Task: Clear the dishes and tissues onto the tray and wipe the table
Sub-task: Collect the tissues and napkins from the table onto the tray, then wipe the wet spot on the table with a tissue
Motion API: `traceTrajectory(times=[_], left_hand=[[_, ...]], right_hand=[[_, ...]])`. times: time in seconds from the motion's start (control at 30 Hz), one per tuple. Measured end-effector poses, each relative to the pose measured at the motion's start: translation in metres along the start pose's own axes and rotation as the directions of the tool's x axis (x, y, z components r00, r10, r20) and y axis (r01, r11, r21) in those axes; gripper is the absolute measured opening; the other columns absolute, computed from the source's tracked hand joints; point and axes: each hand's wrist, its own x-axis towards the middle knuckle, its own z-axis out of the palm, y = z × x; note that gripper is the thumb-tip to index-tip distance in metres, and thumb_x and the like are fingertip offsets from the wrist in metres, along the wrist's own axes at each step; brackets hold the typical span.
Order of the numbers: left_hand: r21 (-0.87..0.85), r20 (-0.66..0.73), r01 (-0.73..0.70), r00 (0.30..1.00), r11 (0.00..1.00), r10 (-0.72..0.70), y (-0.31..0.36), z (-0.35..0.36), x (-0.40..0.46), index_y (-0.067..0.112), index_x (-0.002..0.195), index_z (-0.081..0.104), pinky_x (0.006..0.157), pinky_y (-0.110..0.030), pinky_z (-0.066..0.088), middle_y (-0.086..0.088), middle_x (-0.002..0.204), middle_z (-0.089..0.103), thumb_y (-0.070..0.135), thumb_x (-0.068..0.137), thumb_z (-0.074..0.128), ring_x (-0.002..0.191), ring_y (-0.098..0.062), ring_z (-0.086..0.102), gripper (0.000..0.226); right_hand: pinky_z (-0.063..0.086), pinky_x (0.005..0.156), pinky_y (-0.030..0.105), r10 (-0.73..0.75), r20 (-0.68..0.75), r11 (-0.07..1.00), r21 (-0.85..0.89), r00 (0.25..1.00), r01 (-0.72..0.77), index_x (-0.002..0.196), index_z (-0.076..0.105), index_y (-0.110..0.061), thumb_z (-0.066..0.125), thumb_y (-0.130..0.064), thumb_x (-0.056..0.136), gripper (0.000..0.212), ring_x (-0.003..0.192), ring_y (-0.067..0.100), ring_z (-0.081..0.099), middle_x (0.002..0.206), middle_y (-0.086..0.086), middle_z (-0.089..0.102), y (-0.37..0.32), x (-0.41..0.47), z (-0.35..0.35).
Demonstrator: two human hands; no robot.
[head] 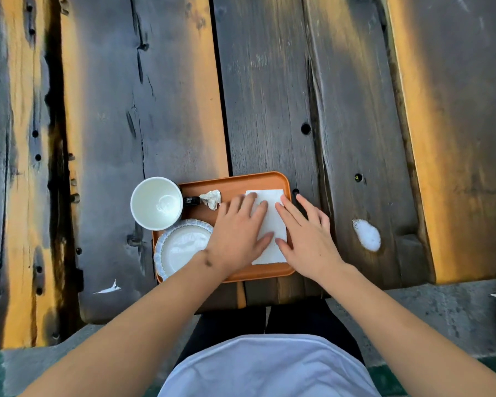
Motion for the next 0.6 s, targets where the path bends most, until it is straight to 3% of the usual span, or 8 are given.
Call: traceTrajectory(times=[0.07, 0.13, 0.23, 0.4, 0.6], left_hand=[[-0.102, -0.171, 0.051, 0.983, 0.993, -0.068, -0.013, -0.011, 0.014, 0.010, 0.122, 0.058, 0.089, -0.044, 0.041, -0.012, 0.130, 0.057, 0.044, 0.088, 0.051, 0.114, -0.034, 0.056, 0.048], [-0.189, -0.197, 0.163, 0.960, 0.968, -0.200, -0.028, -0.025, 0.036, 0.009, 0.120, 0.058, 0.092, -0.044, 0.041, -0.013, 0.131, 0.056, 0.034, 0.089, 0.052, 0.115, -0.035, 0.055, 0.041], [-0.252, -0.196, 0.279, 0.923, 0.927, -0.331, -0.048, -0.038, 0.076, 0.008, 0.122, 0.057, 0.097, -0.045, 0.041, -0.013, 0.134, 0.054, 0.026, 0.091, 0.053, 0.118, -0.035, 0.051, 0.036], [-0.350, -0.268, 0.101, 0.942, 0.931, -0.203, -0.064, -0.030, 0.129, 0.005, 0.143, 0.050, 0.117, -0.040, 0.036, -0.013, 0.153, 0.048, 0.017, 0.096, 0.049, 0.142, -0.032, 0.044, 0.048], [-0.168, -0.272, -0.042, 0.962, 0.985, -0.005, -0.071, -0.017, 0.176, 0.013, 0.152, 0.042, 0.124, -0.046, 0.022, -0.010, 0.161, 0.037, 0.026, 0.100, 0.037, 0.152, -0.033, 0.029, 0.054]], right_hand=[[0.029, 0.113, 0.045, 0.086, -0.093, 0.992, 0.096, 0.992, -0.077, 0.145, 0.044, -0.022, 0.059, -0.046, 0.089, 0.063, 0.146, 0.020, 0.023, 0.157, -0.006, 0.033, -0.004, -0.005, -0.001], [0.035, 0.109, 0.040, 0.218, -0.157, 0.961, 0.206, 0.963, -0.184, 0.134, 0.051, -0.025, 0.062, -0.049, 0.086, 0.056, 0.138, 0.018, 0.034, 0.146, -0.005, 0.042, -0.007, -0.011, 0.001], [0.048, 0.099, 0.034, 0.378, -0.134, 0.888, 0.332, 0.916, -0.318, 0.125, 0.054, -0.025, 0.063, -0.051, 0.086, 0.048, 0.119, 0.014, 0.047, 0.127, -0.005, 0.051, -0.014, -0.019, 0.007], [0.052, 0.073, 0.020, 0.517, -0.042, 0.794, 0.396, 0.855, -0.461, 0.118, 0.051, -0.029, 0.060, -0.052, 0.089, 0.038, 0.090, 0.006, 0.054, 0.103, -0.015, 0.048, -0.024, -0.021, 0.012], [0.046, 0.058, 0.016, 0.552, -0.051, 0.773, 0.406, 0.832, -0.488, 0.103, 0.057, -0.030, 0.056, -0.055, 0.091, 0.028, 0.063, 0.004, 0.051, 0.083, -0.016, 0.049, -0.030, -0.011, 0.016]])
